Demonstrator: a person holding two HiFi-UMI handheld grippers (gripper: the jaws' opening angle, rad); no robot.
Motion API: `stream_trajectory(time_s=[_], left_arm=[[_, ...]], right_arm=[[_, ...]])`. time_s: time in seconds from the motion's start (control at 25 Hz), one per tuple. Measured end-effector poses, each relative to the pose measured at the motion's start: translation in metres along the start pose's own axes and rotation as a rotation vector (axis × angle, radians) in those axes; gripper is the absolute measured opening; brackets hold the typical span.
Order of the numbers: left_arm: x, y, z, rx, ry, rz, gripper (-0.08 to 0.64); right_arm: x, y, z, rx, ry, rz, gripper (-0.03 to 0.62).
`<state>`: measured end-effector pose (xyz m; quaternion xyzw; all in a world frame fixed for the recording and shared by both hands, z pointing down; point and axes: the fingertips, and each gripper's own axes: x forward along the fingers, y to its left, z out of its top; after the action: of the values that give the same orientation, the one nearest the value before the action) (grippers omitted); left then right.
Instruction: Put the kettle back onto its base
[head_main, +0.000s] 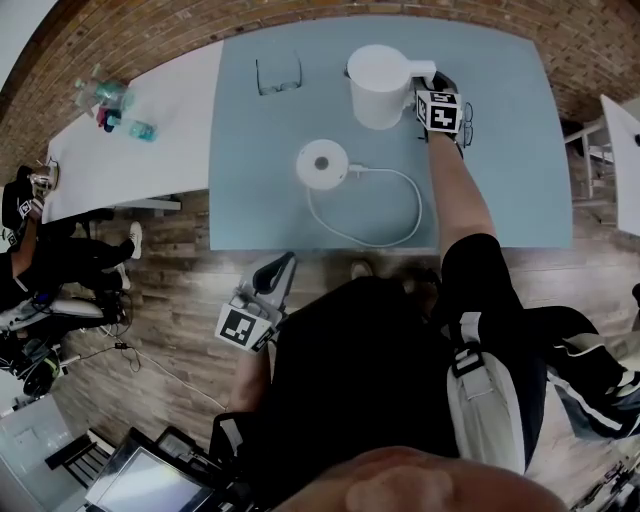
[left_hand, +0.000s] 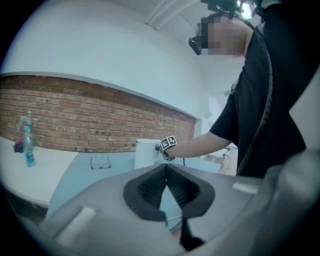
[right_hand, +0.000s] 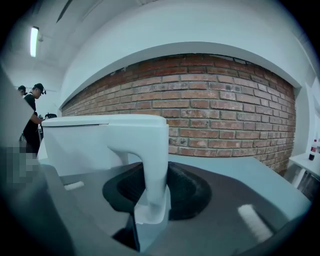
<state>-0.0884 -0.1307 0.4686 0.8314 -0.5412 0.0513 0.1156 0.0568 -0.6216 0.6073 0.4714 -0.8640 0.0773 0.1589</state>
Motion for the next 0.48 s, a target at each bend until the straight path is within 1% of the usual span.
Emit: stream_trajectory(time_s=[0.24,0.48], left_arm=[[0.0033,-0.0049,0.0002,0.009,-0.007,-0.017,0.002],[-0.0031,-0.0002,-0.0020,0.003,-0.012,0.009,0.002]], right_arm=[[-0.0013,-0.0014,-0.0001,0.035,-0.005,-0.025,0.112],[-0.0042,-0.0038,-0.0023,0.073,-0.022,-0.041,0.112]])
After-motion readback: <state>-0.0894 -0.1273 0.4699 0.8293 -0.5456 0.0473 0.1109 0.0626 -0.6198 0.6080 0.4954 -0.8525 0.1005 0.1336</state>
